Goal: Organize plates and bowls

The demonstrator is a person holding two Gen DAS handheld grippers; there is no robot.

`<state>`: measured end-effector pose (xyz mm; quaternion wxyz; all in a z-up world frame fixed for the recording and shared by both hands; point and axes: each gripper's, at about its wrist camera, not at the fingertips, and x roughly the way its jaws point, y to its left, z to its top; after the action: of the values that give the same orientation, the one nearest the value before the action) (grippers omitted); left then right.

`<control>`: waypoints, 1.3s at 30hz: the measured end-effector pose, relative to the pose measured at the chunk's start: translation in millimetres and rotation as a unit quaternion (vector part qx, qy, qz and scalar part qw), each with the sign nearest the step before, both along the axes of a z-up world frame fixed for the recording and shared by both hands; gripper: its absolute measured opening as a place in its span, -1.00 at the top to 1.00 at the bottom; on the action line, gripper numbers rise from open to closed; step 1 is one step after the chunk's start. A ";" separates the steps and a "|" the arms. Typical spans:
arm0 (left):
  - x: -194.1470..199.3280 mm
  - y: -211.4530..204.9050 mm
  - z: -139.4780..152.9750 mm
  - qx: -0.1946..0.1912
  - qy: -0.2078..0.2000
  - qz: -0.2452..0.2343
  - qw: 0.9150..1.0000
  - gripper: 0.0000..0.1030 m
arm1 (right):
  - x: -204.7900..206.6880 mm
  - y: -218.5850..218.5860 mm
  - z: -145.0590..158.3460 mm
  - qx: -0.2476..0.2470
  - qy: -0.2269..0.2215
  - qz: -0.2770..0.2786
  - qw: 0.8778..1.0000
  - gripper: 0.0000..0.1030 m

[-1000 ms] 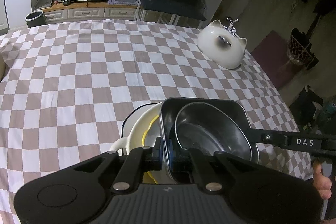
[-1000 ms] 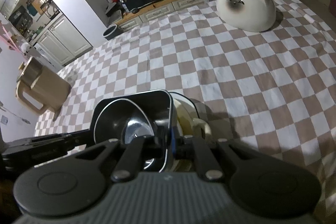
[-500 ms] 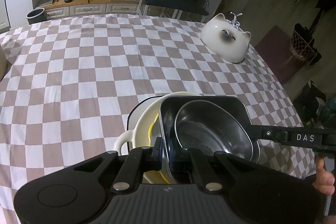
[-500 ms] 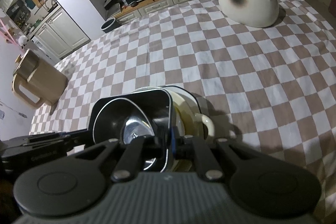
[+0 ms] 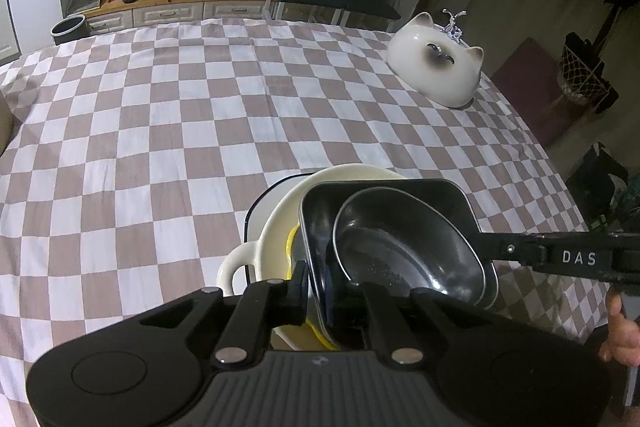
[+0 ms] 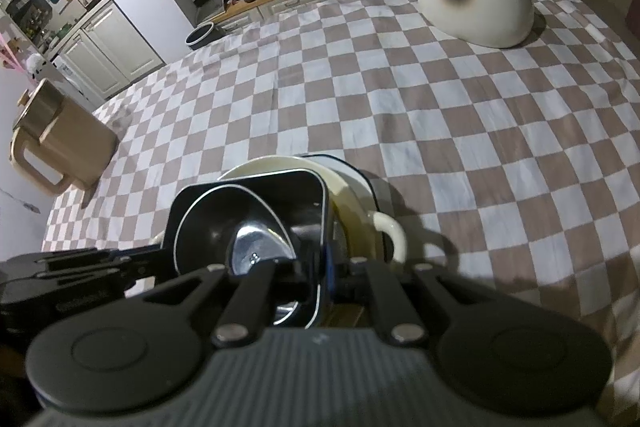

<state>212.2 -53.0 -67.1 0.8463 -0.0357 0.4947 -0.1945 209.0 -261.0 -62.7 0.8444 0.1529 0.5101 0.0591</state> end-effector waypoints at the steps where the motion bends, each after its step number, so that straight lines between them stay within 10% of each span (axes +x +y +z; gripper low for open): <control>1: 0.6 -0.4 -0.2 0.001 -0.001 0.000 1.000 0.84 | 0.2 0.5 -0.3 -0.001 0.001 0.001 1.000 0.84; 9: 1.5 0.5 -0.3 0.000 0.000 -0.003 1.000 0.83 | -0.5 2.1 -1.3 -0.005 0.003 0.000 1.000 0.82; 15: -1.6 3.2 3.3 0.006 -0.003 0.005 1.000 0.45 | -2.5 3.7 6.6 -0.019 -0.017 0.005 1.000 0.76; 26: -19.3 23.7 29.0 -0.005 -0.028 0.051 0.998 -0.52 | -17.7 2.4 24.1 -0.049 -0.046 0.002 0.998 0.08; 39: -77.2 36.8 87.0 -0.006 -0.136 0.097 0.986 -1.00 | -66.3 -3.7 76.8 -0.063 -0.155 -0.005 0.986 -0.72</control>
<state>135.0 -16.2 19.9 0.9202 -0.0618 0.3684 -0.1173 142.7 -264.7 14.1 0.9214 0.0910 0.3750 0.0461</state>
